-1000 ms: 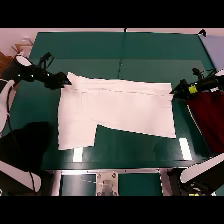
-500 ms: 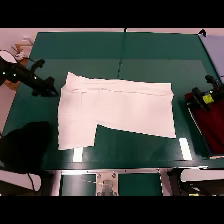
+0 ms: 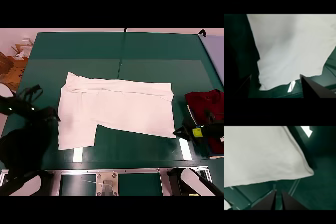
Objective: Fold the shirts.
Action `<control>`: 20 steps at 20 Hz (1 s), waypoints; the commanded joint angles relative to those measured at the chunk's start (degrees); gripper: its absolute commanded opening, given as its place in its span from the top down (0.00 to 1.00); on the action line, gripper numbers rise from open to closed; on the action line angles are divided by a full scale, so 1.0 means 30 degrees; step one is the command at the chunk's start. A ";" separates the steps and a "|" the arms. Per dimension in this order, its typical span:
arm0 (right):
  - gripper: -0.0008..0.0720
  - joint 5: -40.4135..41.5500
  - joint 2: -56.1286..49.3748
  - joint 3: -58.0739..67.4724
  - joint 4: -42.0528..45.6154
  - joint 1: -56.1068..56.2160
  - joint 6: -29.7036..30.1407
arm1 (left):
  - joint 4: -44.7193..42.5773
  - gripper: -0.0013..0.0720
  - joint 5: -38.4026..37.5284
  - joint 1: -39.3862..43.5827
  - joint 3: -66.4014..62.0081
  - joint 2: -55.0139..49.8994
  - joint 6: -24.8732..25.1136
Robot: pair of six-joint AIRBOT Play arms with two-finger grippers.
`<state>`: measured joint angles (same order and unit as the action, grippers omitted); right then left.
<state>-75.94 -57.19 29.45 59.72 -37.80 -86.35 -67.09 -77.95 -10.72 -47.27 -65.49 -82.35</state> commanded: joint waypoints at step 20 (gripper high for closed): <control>0.39 0.2302 0.0641 0.0175 0.0459 -0.0648 -0.0087 | 0.2382 0.21 0.6921 -0.2652 0.1122 0.0444 0.2521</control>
<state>-67.92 -55.20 26.72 59.99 -38.87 -86.46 -59.88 -55.44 -15.03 -38.11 -63.70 -77.08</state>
